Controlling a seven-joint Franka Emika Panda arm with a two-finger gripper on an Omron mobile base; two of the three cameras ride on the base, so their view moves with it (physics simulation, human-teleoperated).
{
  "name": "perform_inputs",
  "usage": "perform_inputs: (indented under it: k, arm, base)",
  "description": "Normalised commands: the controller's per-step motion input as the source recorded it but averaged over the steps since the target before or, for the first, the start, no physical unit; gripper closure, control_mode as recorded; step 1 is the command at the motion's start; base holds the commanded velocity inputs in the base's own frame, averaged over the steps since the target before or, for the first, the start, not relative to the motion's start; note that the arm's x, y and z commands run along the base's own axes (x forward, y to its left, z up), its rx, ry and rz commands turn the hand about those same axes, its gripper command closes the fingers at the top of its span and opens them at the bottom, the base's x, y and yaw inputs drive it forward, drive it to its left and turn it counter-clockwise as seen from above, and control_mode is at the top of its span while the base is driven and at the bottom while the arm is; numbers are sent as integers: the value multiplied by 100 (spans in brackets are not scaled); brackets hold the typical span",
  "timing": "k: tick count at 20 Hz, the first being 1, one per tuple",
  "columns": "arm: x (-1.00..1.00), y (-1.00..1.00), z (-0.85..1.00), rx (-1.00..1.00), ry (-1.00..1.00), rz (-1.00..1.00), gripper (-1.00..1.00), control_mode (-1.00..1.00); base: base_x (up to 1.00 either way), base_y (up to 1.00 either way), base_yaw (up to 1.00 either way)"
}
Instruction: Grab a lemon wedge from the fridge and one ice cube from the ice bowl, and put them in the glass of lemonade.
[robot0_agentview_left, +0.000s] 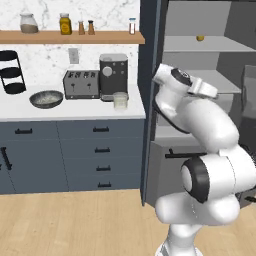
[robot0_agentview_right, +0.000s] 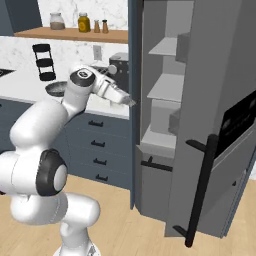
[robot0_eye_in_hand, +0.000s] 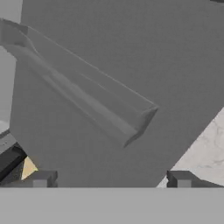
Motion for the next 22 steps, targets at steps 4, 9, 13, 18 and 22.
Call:
perform_inputs:
  k: [4, 9, 13, 18, 22]
  arm:
    - [-39, 0, -21, 73, 12, 36, -100, -100]
    - [-1, 21, -40, 59, 4, 27, -100, -100]
    - [17, 23, -23, 38, -5, 23, -100, -100]
    - [46, 21, -10, 21, -20, 15, -100, -100]
    - [5, 0, -2, 3, -1, 2, -100, -100]
  base:
    - [0, 0, 0]
    - [0, 0, 0]
    - [0, 0, 0]
    - [0, 0, 0]
    - [0, 0, 0]
